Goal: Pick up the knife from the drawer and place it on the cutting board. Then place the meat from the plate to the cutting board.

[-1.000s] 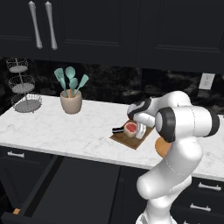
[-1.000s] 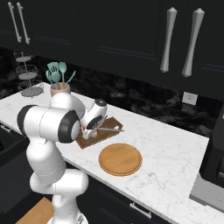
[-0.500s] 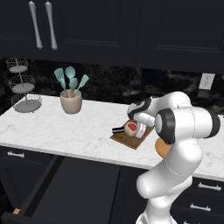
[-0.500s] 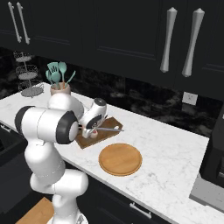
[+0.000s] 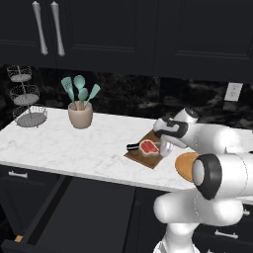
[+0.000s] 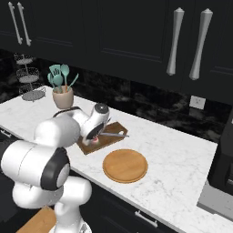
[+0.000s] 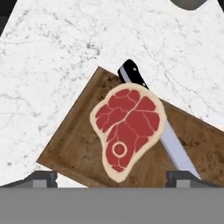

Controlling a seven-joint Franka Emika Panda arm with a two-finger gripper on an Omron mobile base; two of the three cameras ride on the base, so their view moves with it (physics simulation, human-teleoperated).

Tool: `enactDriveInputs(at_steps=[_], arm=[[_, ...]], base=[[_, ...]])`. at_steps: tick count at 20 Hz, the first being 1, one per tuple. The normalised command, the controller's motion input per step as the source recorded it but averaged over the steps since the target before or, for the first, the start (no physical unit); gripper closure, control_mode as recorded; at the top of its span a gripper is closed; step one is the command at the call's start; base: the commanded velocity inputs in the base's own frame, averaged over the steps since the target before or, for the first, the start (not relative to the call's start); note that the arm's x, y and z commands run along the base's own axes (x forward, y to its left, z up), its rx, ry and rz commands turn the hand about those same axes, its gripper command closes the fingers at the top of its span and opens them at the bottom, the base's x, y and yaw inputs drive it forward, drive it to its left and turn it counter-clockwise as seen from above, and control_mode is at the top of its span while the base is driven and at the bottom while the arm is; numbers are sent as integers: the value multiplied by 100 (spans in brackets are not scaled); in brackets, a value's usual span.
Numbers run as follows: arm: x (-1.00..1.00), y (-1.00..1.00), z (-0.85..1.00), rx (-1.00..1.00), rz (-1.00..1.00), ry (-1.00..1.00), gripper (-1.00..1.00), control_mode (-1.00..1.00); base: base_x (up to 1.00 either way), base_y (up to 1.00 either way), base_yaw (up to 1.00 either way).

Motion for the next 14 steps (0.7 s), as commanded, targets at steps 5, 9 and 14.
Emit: enactDriveInputs(at_steps=[5, 9, 14], arm=[[-49, -15, 60, 0, -6, -16, -100, -100], [-32, -16, 71, 0, -8, -10, -100, -100], [-4, -26, 84, 1, -6, -1, -100, -100]], base=[[0, 0, 0], [0, 0, 0], [0, 0, 0]])
